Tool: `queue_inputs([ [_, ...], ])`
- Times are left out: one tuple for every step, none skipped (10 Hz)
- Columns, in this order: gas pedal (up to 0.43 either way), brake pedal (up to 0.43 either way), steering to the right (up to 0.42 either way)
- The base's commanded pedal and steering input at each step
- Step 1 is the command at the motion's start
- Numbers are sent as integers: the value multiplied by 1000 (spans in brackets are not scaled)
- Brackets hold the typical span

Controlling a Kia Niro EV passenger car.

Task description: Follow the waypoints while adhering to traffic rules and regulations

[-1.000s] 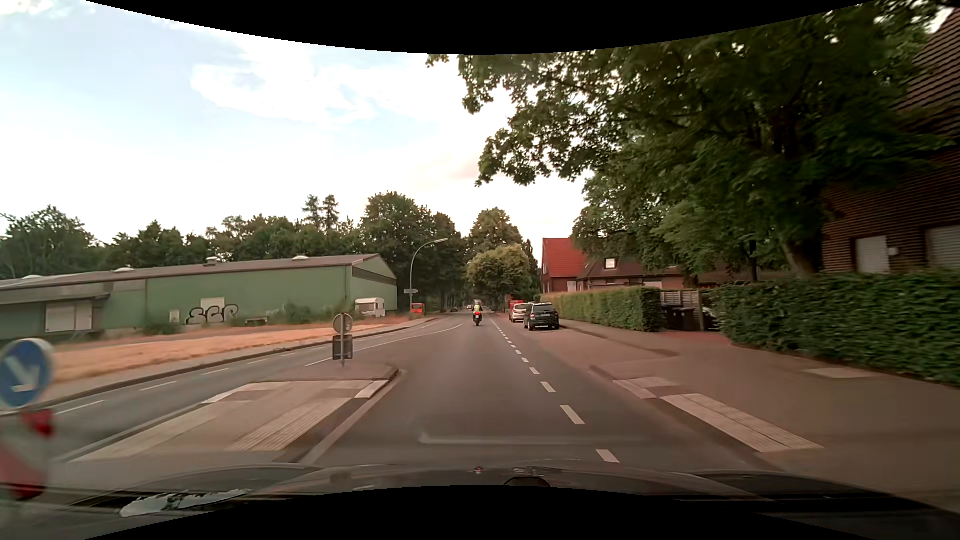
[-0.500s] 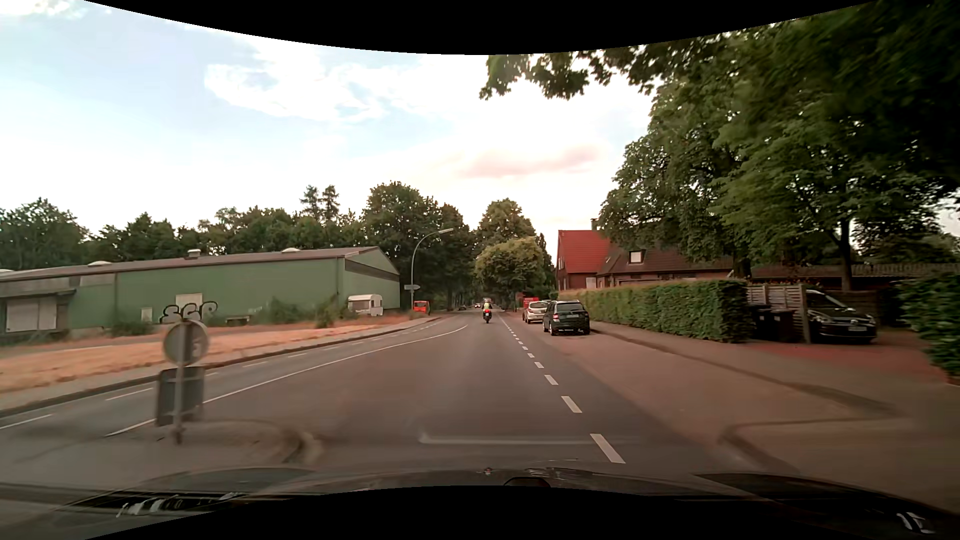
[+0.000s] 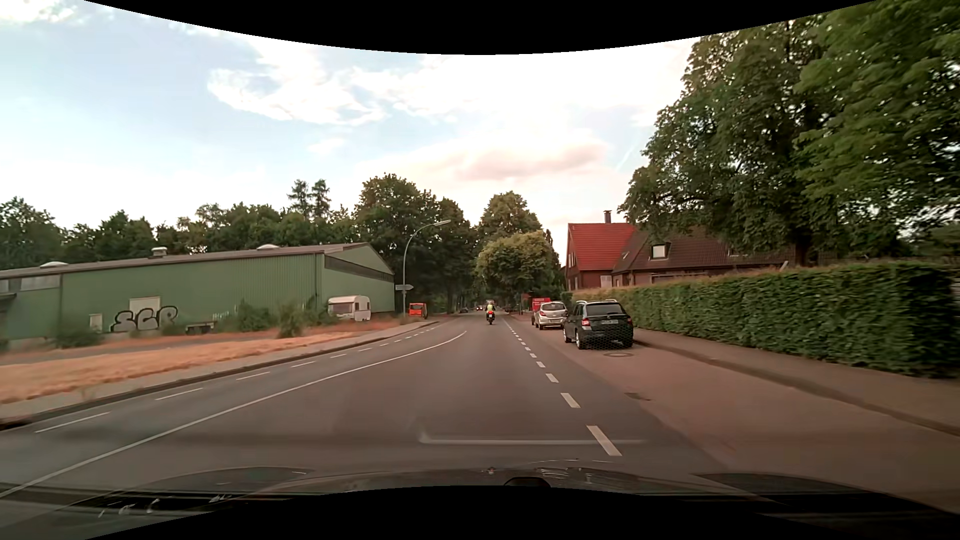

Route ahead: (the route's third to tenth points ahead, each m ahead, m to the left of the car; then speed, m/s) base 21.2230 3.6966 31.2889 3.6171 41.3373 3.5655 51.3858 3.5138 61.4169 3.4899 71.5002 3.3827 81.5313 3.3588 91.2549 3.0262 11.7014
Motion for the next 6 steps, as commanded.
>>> queue_inputs([
  [220,0,-4],
  [220,0,-2],
  [220,0,-2],
  [220,0,-1],
  [220,0,0],
  [220,0,0],
])
